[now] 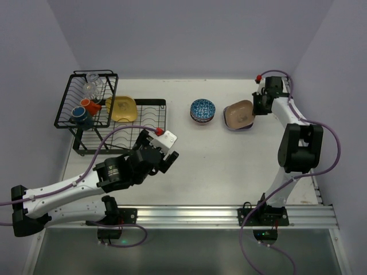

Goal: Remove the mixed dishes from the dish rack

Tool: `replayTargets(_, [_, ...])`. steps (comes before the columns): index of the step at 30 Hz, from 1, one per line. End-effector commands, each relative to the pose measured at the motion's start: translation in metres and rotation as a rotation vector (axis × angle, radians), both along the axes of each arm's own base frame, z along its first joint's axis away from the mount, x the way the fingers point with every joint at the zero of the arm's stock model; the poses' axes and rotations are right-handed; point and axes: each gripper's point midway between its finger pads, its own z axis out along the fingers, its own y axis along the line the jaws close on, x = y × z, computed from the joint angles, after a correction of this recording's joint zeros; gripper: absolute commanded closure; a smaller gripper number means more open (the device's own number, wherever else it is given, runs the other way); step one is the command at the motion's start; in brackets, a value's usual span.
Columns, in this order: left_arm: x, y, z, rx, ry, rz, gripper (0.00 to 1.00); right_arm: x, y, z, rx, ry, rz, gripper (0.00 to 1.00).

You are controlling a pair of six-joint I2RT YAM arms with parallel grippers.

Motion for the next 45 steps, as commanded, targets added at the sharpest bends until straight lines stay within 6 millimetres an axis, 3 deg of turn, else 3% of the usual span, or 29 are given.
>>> replayTargets(1, [0.001,-0.005,0.007,-0.040,-0.018,-0.016,0.00,0.008,-0.005,0.012,-0.024,-0.014,0.010,0.84])
replayTargets(4, [0.000,-0.006,0.008,-0.042,-0.018,-0.019,0.00,0.006,-0.004,0.009,-0.018,-0.007,0.009,0.83])
replayTargets(7, [0.000,-0.005,0.009,-0.049,-0.021,-0.023,0.00,0.005,-0.001,0.009,-0.009,-0.007,0.015,0.76])
replayTargets(12, [0.001,-0.004,0.009,-0.047,-0.021,-0.015,0.00,0.007,0.003,0.022,0.000,-0.041,0.006,0.73])
replayTargets(15, [0.009,0.005,0.011,-0.059,-0.042,0.085,0.00,0.006,0.006,0.037,0.024,-0.072,-0.009,0.70])
replayTargets(19, [0.023,0.013,0.019,-0.106,-0.052,0.220,0.00,-0.003,0.017,0.085,0.104,-0.205,-0.048,0.66])
replayTargets(20, [0.025,0.014,0.022,-0.123,-0.050,0.246,0.00,-0.012,0.026,0.118,0.159,-0.285,-0.042,0.64])
replayTargets(21, [0.028,0.011,0.028,-0.171,-0.040,0.285,0.00,-0.025,0.032,0.117,0.191,-0.290,-0.040,0.61])
replayTargets(22, [0.031,0.015,0.034,-0.198,-0.056,0.343,0.00,-0.028,0.038,0.135,0.221,-0.358,-0.034,0.52])
replayTargets(23, [0.032,0.018,0.032,-0.197,-0.049,0.389,0.00,-0.045,0.044,0.168,0.280,-0.448,-0.060,0.47])
replayTargets(24, [0.034,0.016,0.045,-0.298,-0.044,0.446,0.00,-0.062,0.057,0.153,0.344,-0.426,-0.037,0.39])
replayTargets(25, [0.036,0.019,0.052,-0.334,-0.054,0.497,0.00,-0.066,0.065,0.171,0.394,-0.508,-0.006,0.19])
replayTargets(26, [0.036,0.019,0.055,-0.372,-0.044,0.530,0.00,-0.077,0.077,0.177,0.493,-0.527,-0.011,0.05])
replayTargets(27, [0.036,0.018,0.059,-0.441,-0.029,0.576,0.00,-0.104,0.097,0.176,0.592,-0.527,0.065,0.01])
replayTargets(29, [0.038,0.025,0.066,-0.517,-0.050,0.658,0.00,-0.120,0.115,0.195,0.747,-0.583,0.113,0.01])
replayTargets(30, [0.041,0.023,0.070,-0.624,-0.053,0.709,0.00,-0.138,0.124,0.188,0.809,-0.560,0.137,0.01])
replayTargets(31, [0.046,0.025,0.073,-0.658,-0.073,0.734,0.00,-0.144,0.129,0.193,0.854,-0.576,0.153,0.01])
replayTargets(32, [0.055,0.018,0.080,-0.718,-0.089,0.739,0.00,-0.152,0.134,0.193,0.911,-0.547,0.154,0.01])
replayTargets(34, [0.077,0.027,0.084,-0.753,-0.119,0.807,0.00,-0.175,0.150,0.192,0.983,-0.505,0.262,0.01])
replayTargets(35, [0.090,0.024,0.078,-0.736,-0.121,0.831,0.00,-0.184,0.155,0.194,1.031,-0.475,0.277,0.01])
replayTargets(36, [0.108,0.037,0.089,-0.750,-0.147,0.887,0.00,-0.192,0.159,0.187,1.058,-0.446,0.295,0.01])
replayTargets(37, [0.118,0.041,0.093,-0.737,-0.171,0.915,0.00,-0.200,0.162,0.197,1.070,-0.487,0.344,0.01])
replayTargets(38, [0.132,0.040,0.085,-0.669,-0.185,0.939,0.00,-0.207,0.164,0.198,1.098,-0.472,0.353,0.01])
replayTargets(40, [0.156,0.057,0.101,-0.649,-0.254,1.013,0.00,-0.218,0.166,0.197,1.093,-0.477,0.367,0.01])
replayTargets(41, [0.174,0.056,0.097,-0.588,-0.259,1.019,0.00,-0.219,0.164,0.195,1.069,-0.489,0.367,0.01])
replayTargets(45, [0.217,0.089,0.073,-0.494,-0.273,1.132,0.00,-0.229,0.163,0.193,1.032,-0.494,0.374,0.01])
